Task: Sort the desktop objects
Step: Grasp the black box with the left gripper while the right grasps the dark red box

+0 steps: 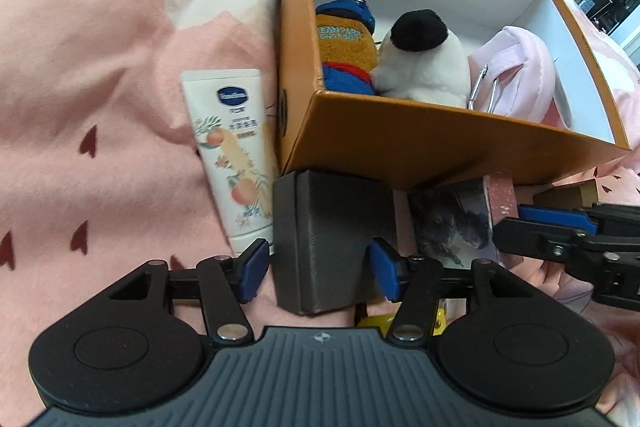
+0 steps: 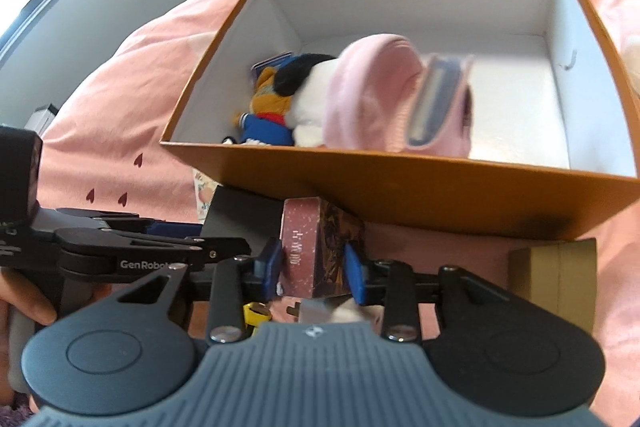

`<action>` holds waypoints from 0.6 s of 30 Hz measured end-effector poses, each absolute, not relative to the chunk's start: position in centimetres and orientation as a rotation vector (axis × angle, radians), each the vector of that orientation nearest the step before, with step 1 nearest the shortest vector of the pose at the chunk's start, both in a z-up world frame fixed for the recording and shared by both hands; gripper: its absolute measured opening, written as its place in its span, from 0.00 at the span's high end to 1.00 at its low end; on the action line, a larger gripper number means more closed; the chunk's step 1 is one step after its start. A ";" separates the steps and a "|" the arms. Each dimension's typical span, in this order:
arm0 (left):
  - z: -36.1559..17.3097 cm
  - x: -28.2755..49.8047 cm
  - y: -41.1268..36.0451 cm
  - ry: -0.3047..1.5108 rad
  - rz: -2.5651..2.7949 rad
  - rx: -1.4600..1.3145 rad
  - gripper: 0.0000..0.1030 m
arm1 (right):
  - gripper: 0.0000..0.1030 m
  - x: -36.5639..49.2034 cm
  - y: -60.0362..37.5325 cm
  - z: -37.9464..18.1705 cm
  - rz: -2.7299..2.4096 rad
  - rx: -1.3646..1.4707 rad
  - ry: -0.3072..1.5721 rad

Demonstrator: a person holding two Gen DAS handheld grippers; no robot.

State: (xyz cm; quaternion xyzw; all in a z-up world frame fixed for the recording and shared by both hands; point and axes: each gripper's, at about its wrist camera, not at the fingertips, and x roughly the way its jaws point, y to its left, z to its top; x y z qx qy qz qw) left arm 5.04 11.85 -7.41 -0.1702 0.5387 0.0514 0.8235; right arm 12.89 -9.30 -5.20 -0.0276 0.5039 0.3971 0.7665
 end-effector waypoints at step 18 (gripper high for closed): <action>-4.9 4.2 8.5 1.051 0.046 -0.350 0.61 | 0.63 13.3 -11.5 -4.9 0.882 0.061 1.092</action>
